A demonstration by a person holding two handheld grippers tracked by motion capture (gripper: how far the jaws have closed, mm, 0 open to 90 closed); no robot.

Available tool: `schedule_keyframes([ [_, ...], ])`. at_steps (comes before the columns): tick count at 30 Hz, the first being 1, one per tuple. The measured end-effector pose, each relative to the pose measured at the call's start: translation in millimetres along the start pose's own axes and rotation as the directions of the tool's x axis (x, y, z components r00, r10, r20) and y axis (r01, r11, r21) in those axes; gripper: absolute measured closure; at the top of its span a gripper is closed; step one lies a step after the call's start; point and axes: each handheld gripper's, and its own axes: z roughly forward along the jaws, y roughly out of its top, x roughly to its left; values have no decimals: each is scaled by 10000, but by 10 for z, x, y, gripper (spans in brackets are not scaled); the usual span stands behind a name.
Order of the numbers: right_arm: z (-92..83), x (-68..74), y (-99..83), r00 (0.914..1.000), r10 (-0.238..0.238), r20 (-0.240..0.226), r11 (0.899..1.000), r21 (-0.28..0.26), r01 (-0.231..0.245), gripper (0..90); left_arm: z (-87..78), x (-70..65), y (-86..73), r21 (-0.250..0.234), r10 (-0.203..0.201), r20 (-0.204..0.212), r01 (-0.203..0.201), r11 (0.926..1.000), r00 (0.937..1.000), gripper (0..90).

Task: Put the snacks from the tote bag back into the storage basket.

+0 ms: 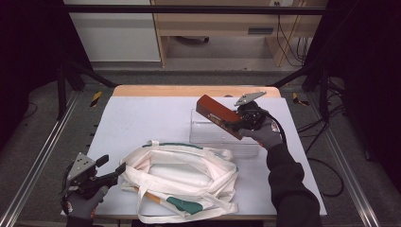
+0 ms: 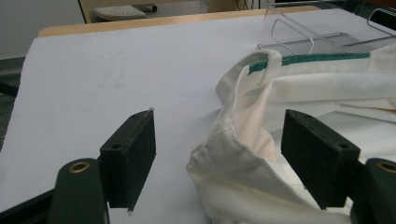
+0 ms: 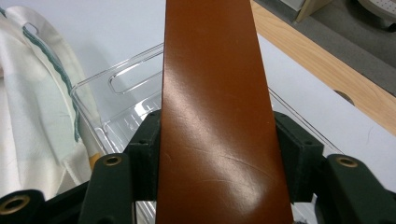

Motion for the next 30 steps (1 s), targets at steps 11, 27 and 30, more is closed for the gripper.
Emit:
schedule_keyframes([
  [11,117,-38,-54,9998,-133,-145,9996,250,136,433,-1,5,-1,10,1,7,-1,10000,10000,260],
  [27,289,-20,-159,9989,-252,-393,9979,588,275,432,-5,5,-2,-12,-17,-11,17,10000,10000,259],
  [30,286,-29,-166,9990,-174,-417,9984,523,196,433,-4,5,-1,-14,-13,1,13,10000,10000,259],
])
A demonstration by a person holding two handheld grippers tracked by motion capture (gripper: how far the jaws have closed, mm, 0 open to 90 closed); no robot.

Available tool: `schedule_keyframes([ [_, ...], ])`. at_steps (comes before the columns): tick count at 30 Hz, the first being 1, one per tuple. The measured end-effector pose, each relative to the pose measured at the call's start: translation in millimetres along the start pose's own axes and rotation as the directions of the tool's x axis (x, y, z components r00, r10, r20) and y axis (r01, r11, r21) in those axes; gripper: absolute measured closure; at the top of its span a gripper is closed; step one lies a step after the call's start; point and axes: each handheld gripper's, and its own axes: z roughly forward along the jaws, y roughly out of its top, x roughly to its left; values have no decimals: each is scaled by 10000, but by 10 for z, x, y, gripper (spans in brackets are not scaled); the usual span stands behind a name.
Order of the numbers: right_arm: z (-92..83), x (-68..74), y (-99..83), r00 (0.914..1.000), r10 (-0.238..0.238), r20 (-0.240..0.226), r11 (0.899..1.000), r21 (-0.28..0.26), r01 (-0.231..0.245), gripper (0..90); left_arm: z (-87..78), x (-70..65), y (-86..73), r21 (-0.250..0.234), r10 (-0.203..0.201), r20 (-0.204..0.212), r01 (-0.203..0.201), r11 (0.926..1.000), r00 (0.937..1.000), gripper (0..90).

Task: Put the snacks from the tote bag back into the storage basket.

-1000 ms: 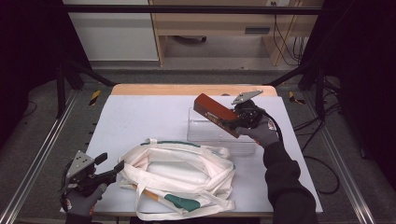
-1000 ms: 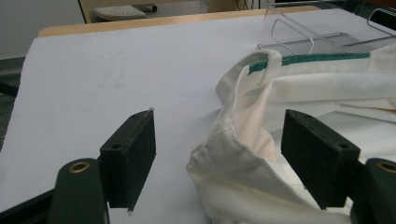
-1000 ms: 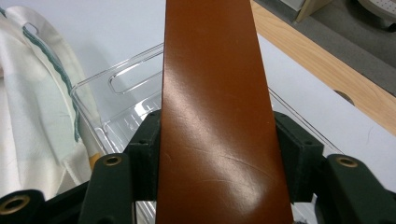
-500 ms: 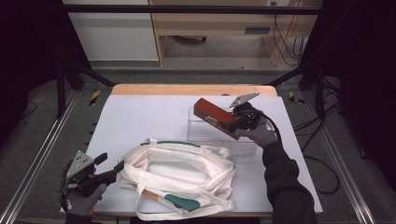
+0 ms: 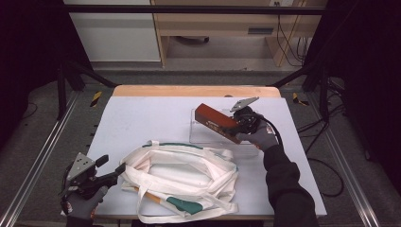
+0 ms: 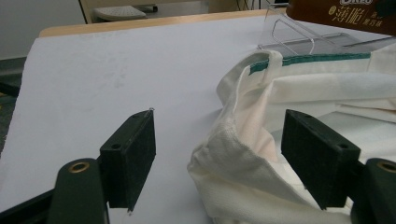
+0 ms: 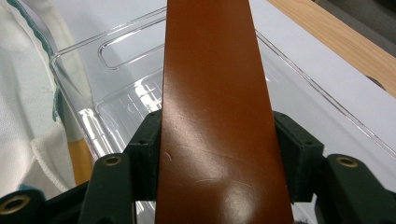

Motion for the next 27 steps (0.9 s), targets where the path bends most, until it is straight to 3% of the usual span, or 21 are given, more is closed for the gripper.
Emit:
schedule_keyframes([
  [12,53,-52,-17,9995,-283,116,9995,159,281,433,4,3,-3,9,14,-1,-14,10000,10000,259],
  [27,244,-14,-57,9998,-94,-147,9968,790,106,432,6,0,-5,61,32,11,-32,10000,10000,259],
])
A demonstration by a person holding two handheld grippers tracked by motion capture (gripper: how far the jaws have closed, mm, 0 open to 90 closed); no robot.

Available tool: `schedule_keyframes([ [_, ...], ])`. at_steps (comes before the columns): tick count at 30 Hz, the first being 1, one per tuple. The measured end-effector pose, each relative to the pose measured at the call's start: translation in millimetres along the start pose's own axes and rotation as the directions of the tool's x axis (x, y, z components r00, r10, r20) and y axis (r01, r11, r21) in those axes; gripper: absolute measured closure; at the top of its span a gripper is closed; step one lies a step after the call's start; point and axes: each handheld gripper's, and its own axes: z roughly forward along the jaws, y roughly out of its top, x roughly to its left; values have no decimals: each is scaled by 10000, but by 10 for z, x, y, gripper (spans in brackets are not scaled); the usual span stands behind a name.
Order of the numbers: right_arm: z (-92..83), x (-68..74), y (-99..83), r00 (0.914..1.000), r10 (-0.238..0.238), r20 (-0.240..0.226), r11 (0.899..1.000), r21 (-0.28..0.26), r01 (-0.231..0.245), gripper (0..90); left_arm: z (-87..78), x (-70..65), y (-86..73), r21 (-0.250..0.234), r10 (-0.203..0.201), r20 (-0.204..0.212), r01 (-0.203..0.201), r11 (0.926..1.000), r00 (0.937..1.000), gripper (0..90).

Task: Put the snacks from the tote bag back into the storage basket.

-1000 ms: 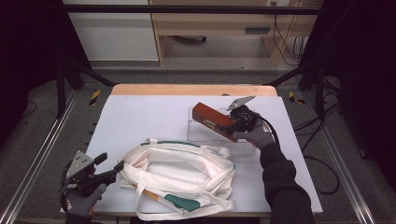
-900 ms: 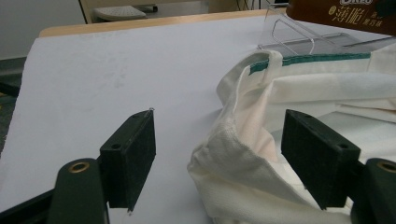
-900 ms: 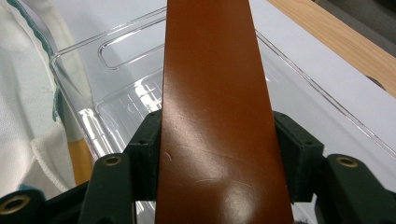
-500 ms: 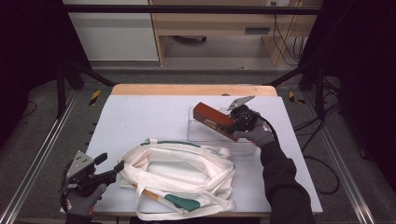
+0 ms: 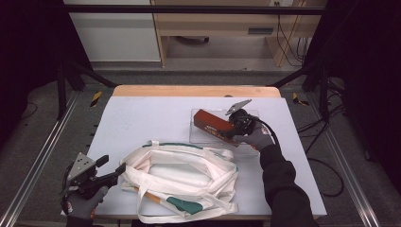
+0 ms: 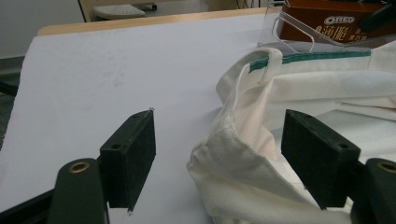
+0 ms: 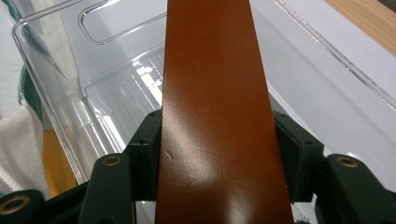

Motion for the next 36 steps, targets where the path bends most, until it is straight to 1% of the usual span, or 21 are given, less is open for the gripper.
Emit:
schedule_keyframes([
  [4,38,-1,-10,10000,70,-46,9999,89,-69,431,2,0,-1,14,5,11,-5,10000,10000,259],
  [5,48,4,-13,9999,146,-9,9998,162,-146,432,3,0,-2,19,8,12,-8,10000,10000,260],
  [7,75,0,-24,9998,172,-58,9994,288,-170,431,4,-1,-2,23,10,28,-10,10000,10000,259],
  [10,104,-2,-31,9998,216,-2,9986,493,-215,431,4,-2,-2,23,8,31,-8,10000,10000,259],
  [12,121,1,-32,9997,208,117,9977,638,-215,430,2,-3,-2,11,6,34,-7,10000,10000,259],
  [18,139,5,-30,9998,162,150,9966,809,-173,428,-3,-3,0,-34,10,36,-10,10000,10000,256],
  [22,163,19,-27,9996,129,247,9927,1193,-158,424,-8,-13,5,-127,105,26,-105,9999,9999,246],
  [23,162,18,-27,9996,111,254,9930,1171,-140,423,-8,-16,6,-130,122,5,-122,9998,9999,243],
  [26,166,21,-25,9992,279,274,9920,1222,-311,418,-12,-15,6,-134,171,-11,-172,9998,9999,240],
  [29,156,25,-20,9986,162,494,9928,1180,-219,410,-12,-21,9,-168,236,-19,-236,9996,9997,237],
  [30,147,23,-17,9983,193,556,9930,1151,-256,409,-10,-23,9,-169,257,-21,-258,9995,9997,236],
  [32,112,15,-4,9976,262,635,9953,912,-319,401,-10,-27,9,-170,284,-36,-284,9995,9996,234],
  [34,59,13,12,9968,380,703,9976,552,-420,399,-12,-25,10,-180,268,-54,-269,9995,9996,233],
  [36,2,29,25,9964,510,677,9982,281,-530,402,-12,-21,9,-156,270,-65,-271,9995,9996,232],
])
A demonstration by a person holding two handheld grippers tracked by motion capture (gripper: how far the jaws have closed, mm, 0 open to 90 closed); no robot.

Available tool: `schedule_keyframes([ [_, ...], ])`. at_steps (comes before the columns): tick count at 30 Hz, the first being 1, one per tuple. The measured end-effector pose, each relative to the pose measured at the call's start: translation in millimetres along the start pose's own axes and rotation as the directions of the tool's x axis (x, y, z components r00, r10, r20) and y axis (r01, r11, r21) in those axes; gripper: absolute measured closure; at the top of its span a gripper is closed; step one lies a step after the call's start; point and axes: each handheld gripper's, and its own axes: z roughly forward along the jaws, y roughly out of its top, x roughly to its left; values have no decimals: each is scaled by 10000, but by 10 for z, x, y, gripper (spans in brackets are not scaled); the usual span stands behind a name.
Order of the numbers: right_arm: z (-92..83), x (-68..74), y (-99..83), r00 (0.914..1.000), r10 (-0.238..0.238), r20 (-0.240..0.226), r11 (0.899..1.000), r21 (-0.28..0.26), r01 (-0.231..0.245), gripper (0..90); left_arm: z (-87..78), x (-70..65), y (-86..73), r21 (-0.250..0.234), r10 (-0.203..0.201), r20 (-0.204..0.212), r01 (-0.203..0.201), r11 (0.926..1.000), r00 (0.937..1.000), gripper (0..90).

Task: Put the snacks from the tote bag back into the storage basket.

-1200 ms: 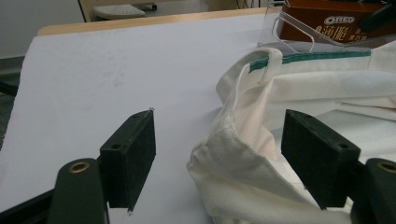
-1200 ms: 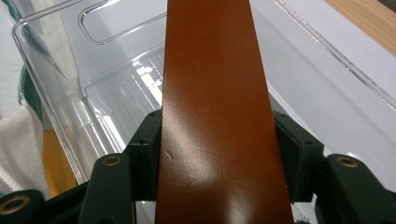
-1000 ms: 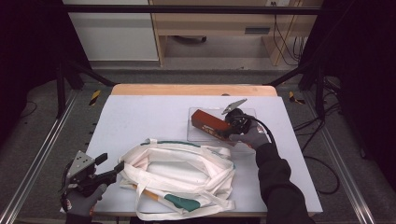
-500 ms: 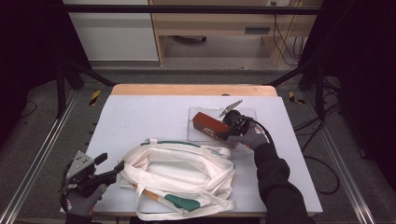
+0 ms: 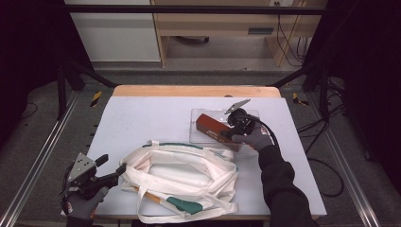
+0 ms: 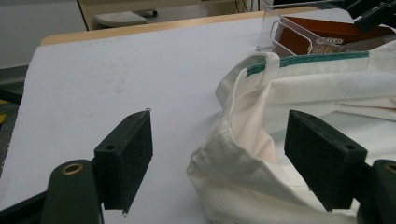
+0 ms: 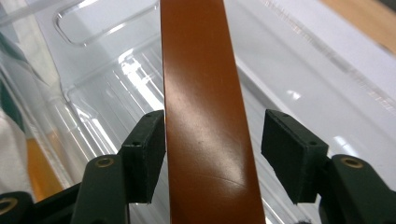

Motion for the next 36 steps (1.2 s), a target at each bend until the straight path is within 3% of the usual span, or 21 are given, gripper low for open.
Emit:
schedule_keyframes([
  [4,-149,44,24,9994,334,107,9972,-674,-326,462,7,-2,-1,17,-31,-28,31,10000,10000,223],
  [7,-249,79,14,9969,769,146,9912,-1089,-749,587,6,-4,-2,24,-37,-44,37,10000,10000,218],
  [12,-291,171,-75,9941,985,461,9901,-1045,-932,786,7,-1,-3,24,-76,-52,76,10000,10000,217],
  [17,-299,198,-194,9931,1169,93,9862,-1188,-1149,900,10,2,-5,47,-76,-80,77,10000,9999,218],
  [20,-287,229,-238,9933,1153,-28,9873,-1096,-1149,900,10,-2,-6,53,-62,-73,62,10000,10000,219],
  [28,-160,300,-272,9941,1081,-10,9940,-192,-1081,900,10,-3,-6,60,-57,-64,57,10000,10000,221],
  [30,-131,301,-268,9943,1040,216,9945,76,-1042,900,11,-2,-7,69,-57,-66,57,10000,10000,221],
  [36,-84,242,-259,9891,1256,773,9919,67,-1265,900,14,-3,-9,81,-63,-43,63,9999,10000,222],
])
